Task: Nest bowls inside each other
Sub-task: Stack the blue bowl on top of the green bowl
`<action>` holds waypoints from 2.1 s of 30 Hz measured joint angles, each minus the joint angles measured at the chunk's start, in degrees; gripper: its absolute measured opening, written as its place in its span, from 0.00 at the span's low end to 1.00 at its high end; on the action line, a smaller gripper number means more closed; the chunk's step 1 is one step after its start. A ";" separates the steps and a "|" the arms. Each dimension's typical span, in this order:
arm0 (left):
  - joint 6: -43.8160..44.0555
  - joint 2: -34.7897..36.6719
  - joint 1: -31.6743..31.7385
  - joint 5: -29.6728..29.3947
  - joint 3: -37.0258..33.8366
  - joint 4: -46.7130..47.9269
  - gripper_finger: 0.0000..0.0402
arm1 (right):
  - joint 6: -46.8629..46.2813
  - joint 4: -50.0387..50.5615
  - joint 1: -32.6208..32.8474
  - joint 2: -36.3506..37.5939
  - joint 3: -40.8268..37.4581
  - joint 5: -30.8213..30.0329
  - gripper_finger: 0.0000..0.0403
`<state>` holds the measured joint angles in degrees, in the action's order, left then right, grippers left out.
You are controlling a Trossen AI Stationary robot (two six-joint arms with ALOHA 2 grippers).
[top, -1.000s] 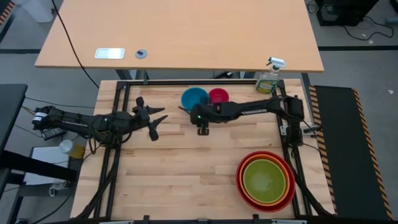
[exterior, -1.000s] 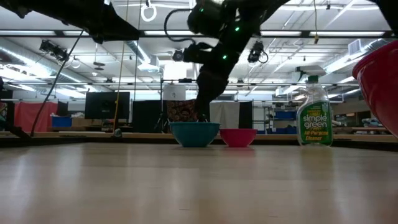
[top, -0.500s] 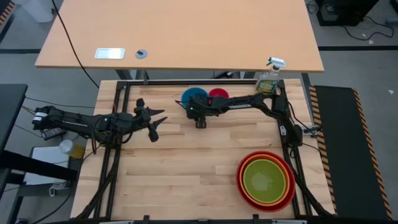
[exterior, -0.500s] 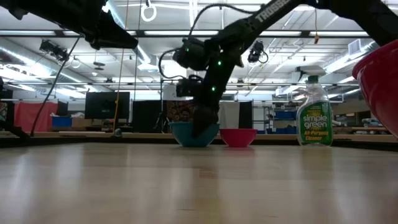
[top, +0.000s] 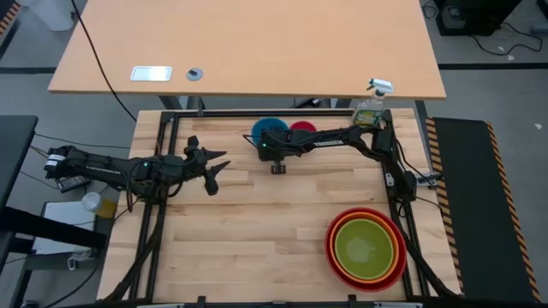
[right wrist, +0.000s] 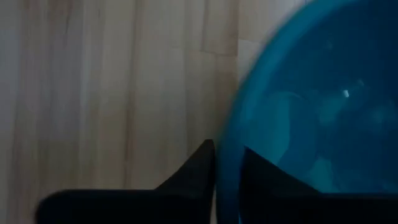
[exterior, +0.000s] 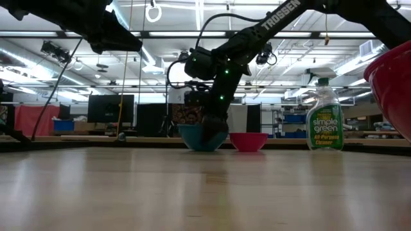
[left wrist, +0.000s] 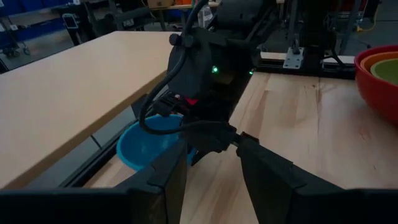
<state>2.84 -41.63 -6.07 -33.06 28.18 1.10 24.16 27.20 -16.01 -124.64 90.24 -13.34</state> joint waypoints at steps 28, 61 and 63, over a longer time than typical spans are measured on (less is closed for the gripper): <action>-1.45 0.00 0.09 -0.02 0.02 -0.48 0.38 | 2.17 21.11 15.65 0.57 18.24 -16.32 0.05; -0.71 0.02 0.07 -0.02 0.02 -0.37 0.38 | -27.88 49.13 37.54 7.34 21.18 -21.13 0.05; -0.71 0.02 0.06 -0.02 0.02 -0.44 0.38 | -30.57 51.27 39.10 7.88 21.18 -21.12 0.05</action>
<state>2.13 -41.60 -6.01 -33.08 28.21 0.66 -6.41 78.47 23.09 -116.76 111.42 -34.46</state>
